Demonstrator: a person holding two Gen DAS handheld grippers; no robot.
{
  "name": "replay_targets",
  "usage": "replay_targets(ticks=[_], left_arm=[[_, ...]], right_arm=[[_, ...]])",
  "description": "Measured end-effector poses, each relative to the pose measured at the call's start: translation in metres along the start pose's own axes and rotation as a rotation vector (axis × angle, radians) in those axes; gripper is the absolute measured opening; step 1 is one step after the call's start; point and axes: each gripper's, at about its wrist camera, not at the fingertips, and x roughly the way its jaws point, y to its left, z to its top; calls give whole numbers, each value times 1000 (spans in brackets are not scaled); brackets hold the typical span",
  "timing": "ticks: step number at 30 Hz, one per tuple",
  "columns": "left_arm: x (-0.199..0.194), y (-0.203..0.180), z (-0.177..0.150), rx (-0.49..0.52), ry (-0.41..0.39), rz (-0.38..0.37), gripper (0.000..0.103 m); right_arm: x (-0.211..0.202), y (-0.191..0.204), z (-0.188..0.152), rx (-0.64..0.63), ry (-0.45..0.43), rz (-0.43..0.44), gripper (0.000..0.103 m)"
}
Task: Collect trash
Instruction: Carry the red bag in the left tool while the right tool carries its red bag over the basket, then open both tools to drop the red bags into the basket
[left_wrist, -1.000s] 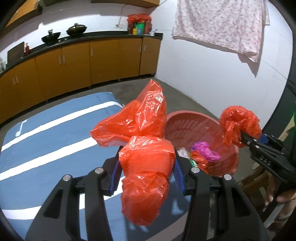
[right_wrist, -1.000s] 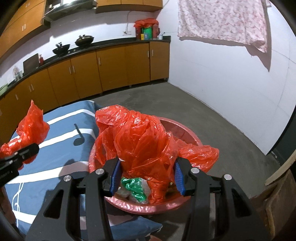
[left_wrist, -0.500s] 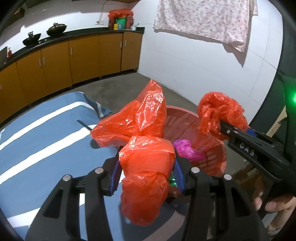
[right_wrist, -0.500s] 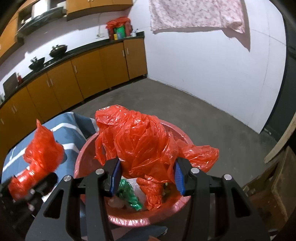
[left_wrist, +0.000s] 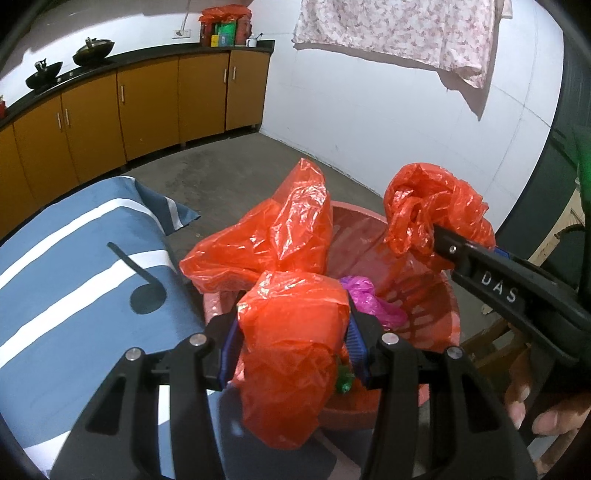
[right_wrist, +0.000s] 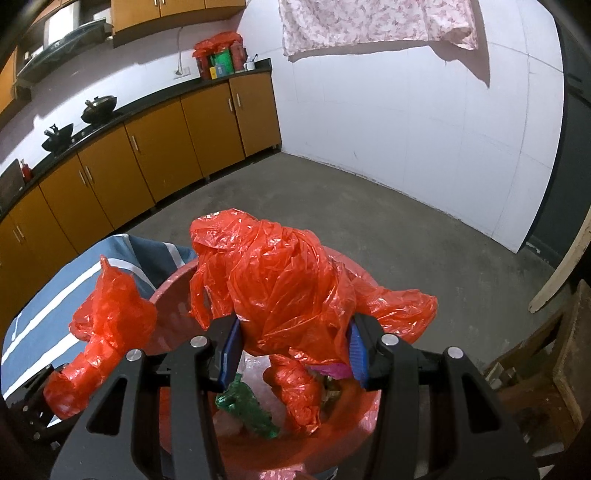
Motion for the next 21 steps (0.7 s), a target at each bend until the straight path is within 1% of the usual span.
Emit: replay_targets(ticks=[3,4,10,13,18,21], left_arm=[[8,0,1,2,9,-4,48],[10,0,1,1,12,-6,48],[17,0,1,-4,24,-10,60],[16,1,0,-5,23,-5,64],[10,8,-2,-21,22,11,67],[-4,17,-4,-29,-6,45,75]], right_arm=[[3,-1,0,6,4,11,50],[4,-3,0,12,3,19,52],[3,-14,2,59,0,78,65],[-2,-16,2,59,-12,82,69],[-14,-19,1,53,-35,80,74],[-27,-18,3,41,-68,66,82]])
